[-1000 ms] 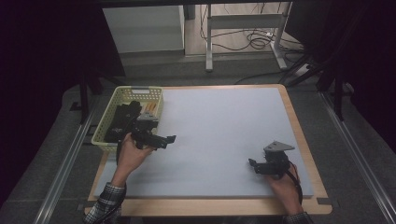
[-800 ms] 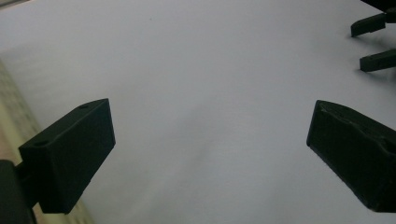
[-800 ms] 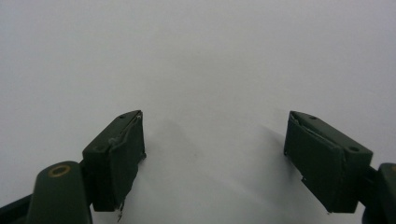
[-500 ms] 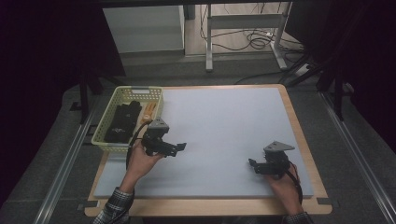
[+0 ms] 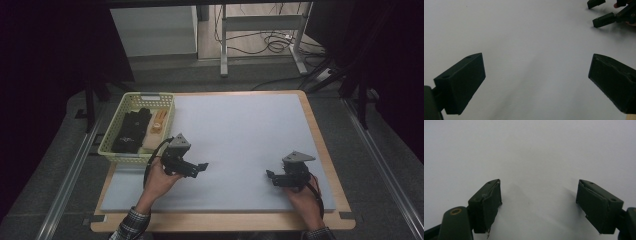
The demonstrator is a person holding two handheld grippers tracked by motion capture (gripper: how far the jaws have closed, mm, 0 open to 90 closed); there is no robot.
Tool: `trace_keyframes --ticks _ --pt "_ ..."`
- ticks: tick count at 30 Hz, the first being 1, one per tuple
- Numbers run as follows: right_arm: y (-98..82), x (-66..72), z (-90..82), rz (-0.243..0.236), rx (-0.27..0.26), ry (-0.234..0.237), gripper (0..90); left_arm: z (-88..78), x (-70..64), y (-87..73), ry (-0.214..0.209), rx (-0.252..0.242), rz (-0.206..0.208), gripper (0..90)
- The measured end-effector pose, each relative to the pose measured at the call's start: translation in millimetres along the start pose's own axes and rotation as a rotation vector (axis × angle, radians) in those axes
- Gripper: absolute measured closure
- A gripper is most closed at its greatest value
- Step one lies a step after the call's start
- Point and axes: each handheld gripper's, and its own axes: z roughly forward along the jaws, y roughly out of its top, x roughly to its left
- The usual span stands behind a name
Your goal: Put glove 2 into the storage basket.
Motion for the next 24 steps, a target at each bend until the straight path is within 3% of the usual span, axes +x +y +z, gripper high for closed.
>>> trace_keyframes --ticks 15,24 --pt "0.0 -0.1 0.0 0.0 0.0 0.001 19.9 25.2 -23.6 -17.0 -0.04 0.032 0.047 1.0" --pt "0.0 -0.1 0.0 0.001 0.001 0.001 19.9 41.5 -32.9 -29.3 -0.024 0.094 0.093 0.8"
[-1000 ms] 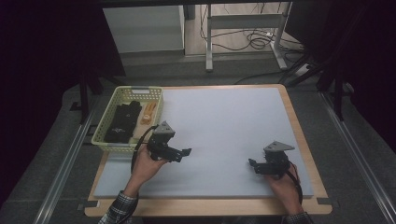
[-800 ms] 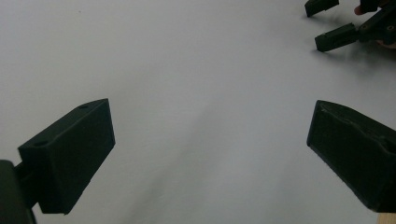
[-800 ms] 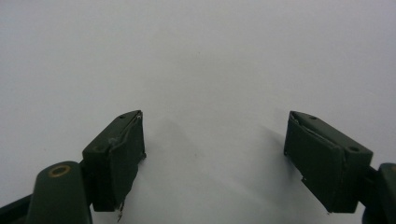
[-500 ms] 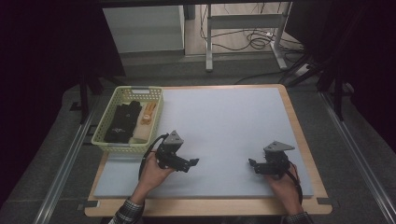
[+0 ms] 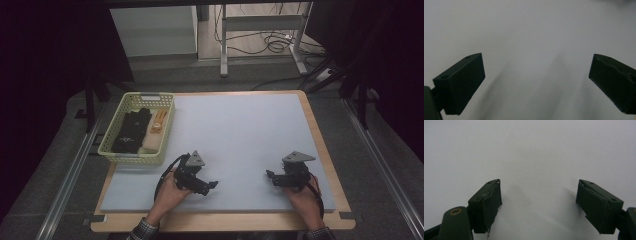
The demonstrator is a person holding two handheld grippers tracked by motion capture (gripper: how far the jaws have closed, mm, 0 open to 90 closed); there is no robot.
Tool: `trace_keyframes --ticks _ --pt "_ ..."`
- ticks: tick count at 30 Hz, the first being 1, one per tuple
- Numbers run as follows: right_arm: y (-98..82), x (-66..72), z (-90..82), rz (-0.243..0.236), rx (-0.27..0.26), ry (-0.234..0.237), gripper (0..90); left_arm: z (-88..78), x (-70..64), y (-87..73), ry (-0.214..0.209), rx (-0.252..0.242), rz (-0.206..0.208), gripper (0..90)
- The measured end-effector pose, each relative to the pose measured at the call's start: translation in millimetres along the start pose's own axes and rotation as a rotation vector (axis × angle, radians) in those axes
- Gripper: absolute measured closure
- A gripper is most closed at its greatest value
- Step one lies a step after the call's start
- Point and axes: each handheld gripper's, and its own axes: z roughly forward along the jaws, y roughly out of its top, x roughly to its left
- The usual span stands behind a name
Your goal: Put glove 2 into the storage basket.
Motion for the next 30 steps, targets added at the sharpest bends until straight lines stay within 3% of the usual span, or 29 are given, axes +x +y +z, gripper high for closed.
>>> trace_keyframes --ticks 11,30 --pt "0.0 0.1 0.0 -0.003 0.0 -0.001 19.9 16.2 -8.0 -7.3 0.015 0.063 0.031 0.0" --pt "-0.1 -0.1 0.2 0.001 0.001 0.002 19.8 16.8 -8.8 -9.2 0.02 0.048 0.028 0.0"
